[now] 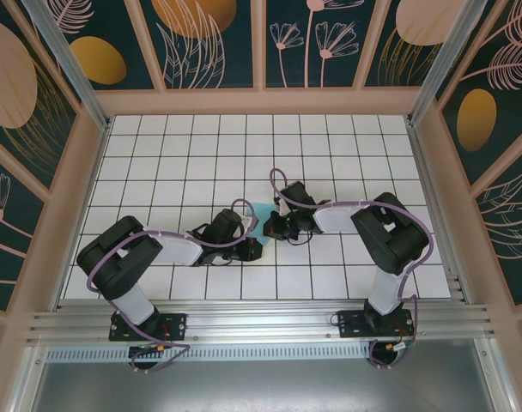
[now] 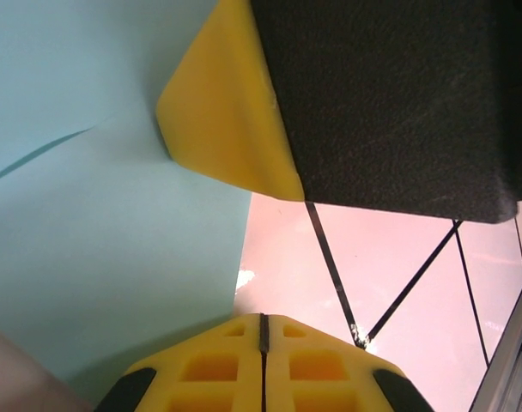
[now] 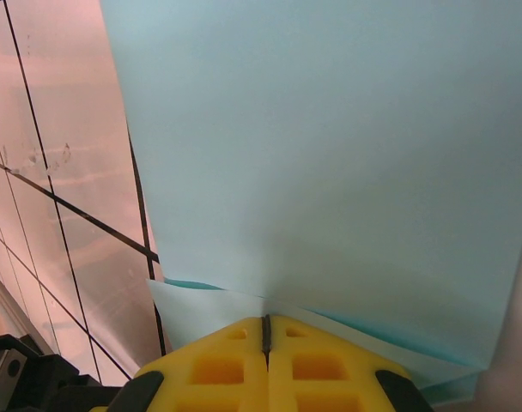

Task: Fold a paper plane with a square sheet of paper (pick it up from the middle)
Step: Fold the wing for the third time at the center of the table.

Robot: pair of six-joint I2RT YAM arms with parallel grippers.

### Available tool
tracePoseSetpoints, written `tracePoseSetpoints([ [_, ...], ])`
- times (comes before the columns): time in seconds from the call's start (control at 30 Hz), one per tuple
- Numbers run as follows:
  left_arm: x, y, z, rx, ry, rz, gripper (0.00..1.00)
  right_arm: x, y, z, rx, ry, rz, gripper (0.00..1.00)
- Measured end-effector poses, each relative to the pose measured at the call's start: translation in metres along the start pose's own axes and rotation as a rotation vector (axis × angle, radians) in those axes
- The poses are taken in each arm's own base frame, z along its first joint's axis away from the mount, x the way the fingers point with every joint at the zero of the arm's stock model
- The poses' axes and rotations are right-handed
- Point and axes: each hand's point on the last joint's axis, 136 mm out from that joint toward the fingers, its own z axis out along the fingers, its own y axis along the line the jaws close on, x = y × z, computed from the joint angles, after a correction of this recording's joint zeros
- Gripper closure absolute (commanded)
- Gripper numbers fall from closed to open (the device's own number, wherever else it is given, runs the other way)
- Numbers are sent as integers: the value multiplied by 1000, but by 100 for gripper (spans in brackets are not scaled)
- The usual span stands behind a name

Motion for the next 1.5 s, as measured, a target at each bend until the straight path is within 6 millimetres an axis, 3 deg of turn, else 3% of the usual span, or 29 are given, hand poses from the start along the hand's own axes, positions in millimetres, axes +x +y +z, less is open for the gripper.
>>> tracePoseSetpoints([
  [0.27,2,8,-14,-96,7,24,87,-1,1,1,3,8,4,95],
  [0.97,7,21,-21,-163,0,18,92,-2,2,2,2,11,5,95],
  [1.23,11,27,-42,-230,-10,4,90,-3,2,3,5,13,7,95],
  [1.37,5,19,-54,-229,-44,3,87,-3,2,3,5,13,7,95],
  [1.5,-14,-6,-62,-155,-98,6,86,-4,3,3,4,13,7,95],
])
